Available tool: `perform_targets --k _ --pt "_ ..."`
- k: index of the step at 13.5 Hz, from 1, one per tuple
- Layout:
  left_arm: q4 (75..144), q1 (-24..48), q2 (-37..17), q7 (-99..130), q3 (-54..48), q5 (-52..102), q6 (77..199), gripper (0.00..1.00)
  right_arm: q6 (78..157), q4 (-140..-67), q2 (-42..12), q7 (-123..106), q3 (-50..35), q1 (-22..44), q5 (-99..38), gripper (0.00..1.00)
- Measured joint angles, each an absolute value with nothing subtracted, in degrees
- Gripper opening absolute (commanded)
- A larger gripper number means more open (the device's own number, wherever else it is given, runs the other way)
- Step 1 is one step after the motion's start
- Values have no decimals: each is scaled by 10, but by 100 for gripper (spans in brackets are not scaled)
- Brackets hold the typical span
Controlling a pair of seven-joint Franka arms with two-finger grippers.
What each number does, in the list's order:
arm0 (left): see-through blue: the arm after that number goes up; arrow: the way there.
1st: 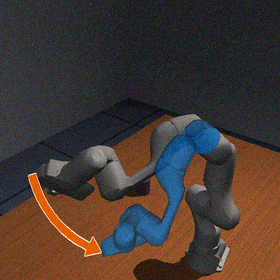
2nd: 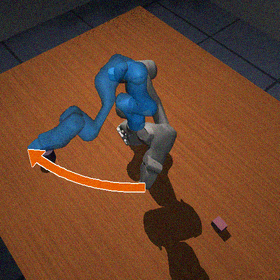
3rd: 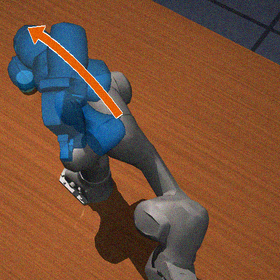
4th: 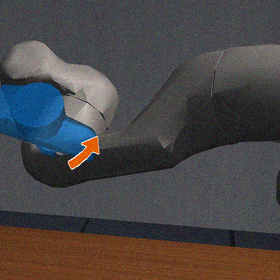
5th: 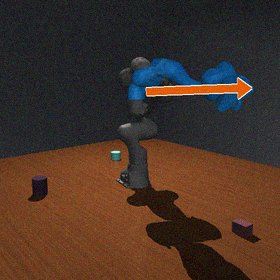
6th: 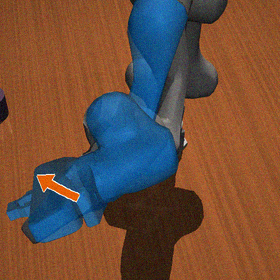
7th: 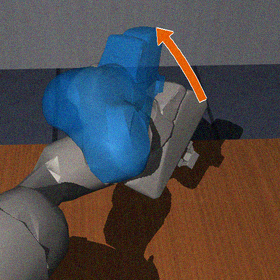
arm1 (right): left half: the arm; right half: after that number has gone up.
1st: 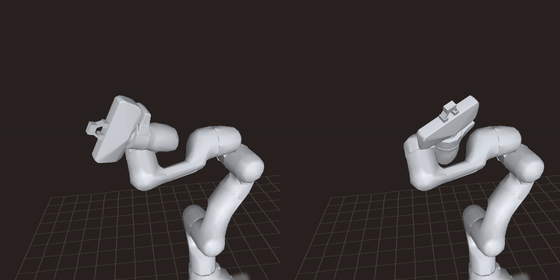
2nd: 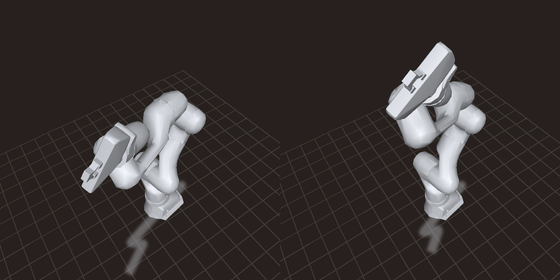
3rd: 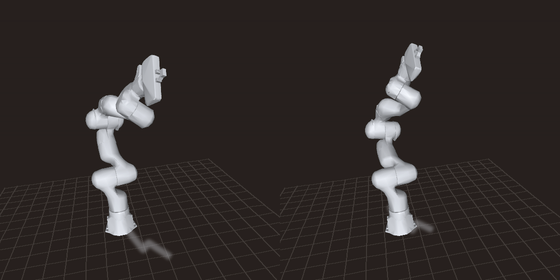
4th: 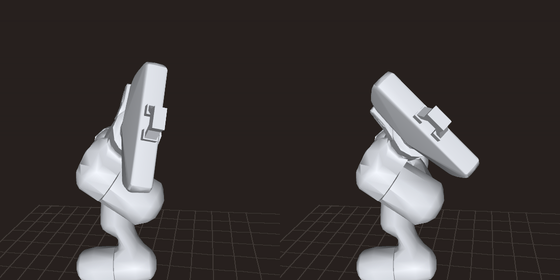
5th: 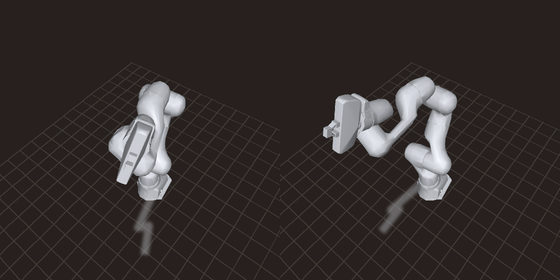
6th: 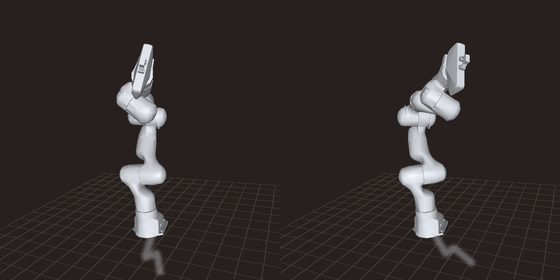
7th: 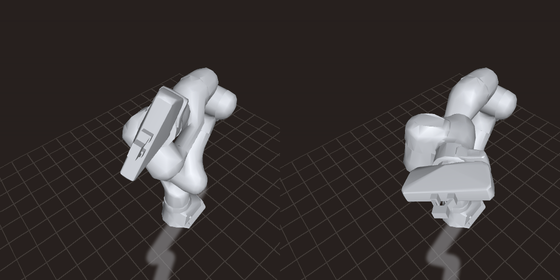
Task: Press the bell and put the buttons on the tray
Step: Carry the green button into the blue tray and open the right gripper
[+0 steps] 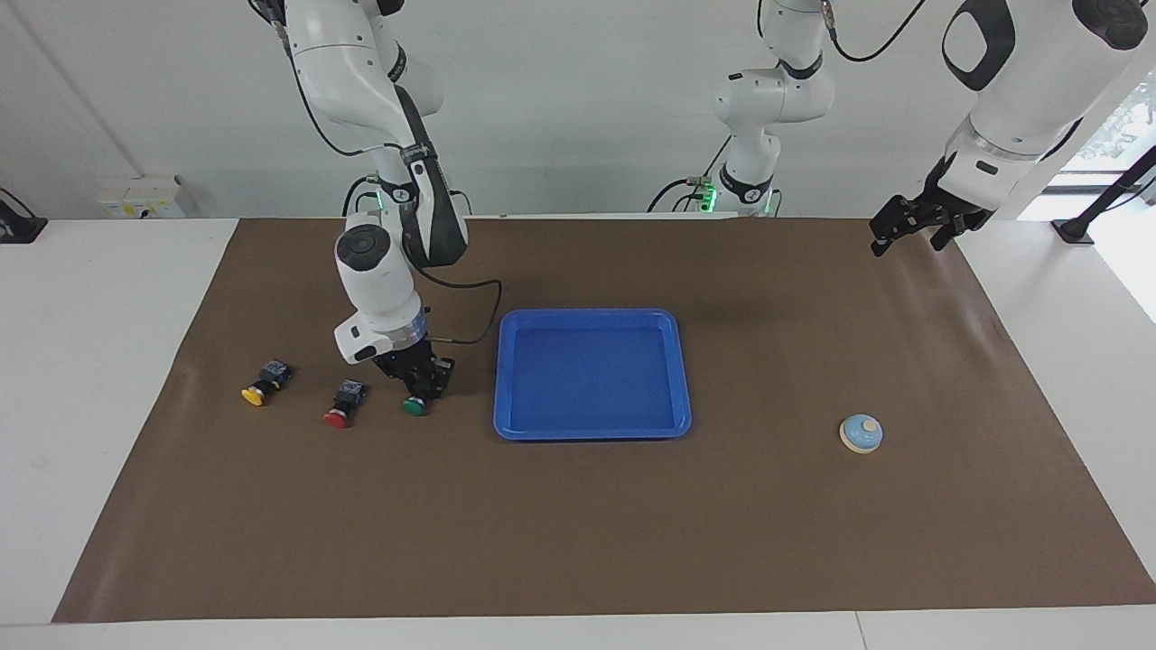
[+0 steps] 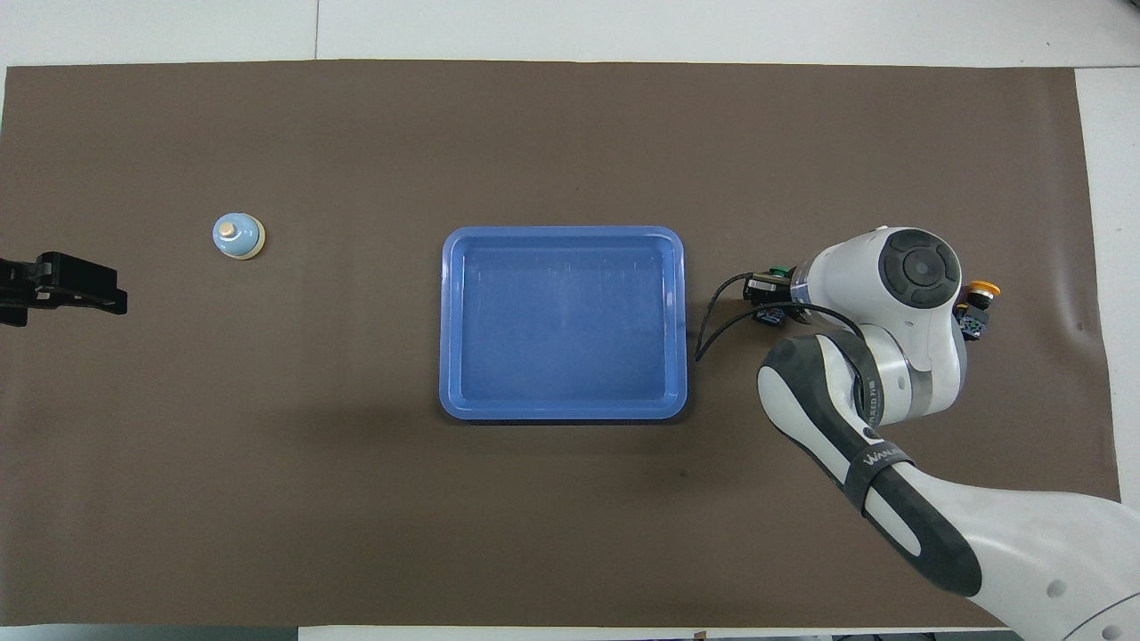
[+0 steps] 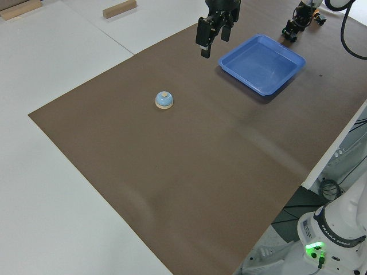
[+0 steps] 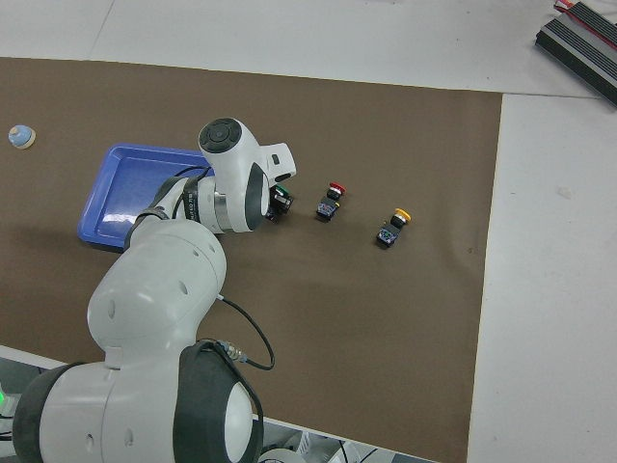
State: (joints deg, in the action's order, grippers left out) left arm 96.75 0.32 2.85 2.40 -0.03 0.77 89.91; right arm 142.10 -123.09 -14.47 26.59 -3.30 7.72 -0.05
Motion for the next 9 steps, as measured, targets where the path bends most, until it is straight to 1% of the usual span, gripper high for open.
perform_targets --k 2,3,4,6,8,9 --pt "968 3 29 24 0 8 899 100 1415 -1226 -145 266 -33 77 -1 0" --pt "968 3 29 24 0 8 899 100 1395 -1214 -144 266 -33 77 0 0" --pt "968 3 29 24 0 8 899 100 1356 -1189 -143 266 -33 79 0 0" --pt "968 3 29 24 0 8 899 100 1251 -1111 -139 267 -35 93 -1 0" --pt "968 3 29 24 0 8 899 100 1169 -1039 -137 300 -37 132 -1 0" --pt "968 3 29 24 0 8 899 100 1150 -1019 -137 321 -38 158 -2 0"
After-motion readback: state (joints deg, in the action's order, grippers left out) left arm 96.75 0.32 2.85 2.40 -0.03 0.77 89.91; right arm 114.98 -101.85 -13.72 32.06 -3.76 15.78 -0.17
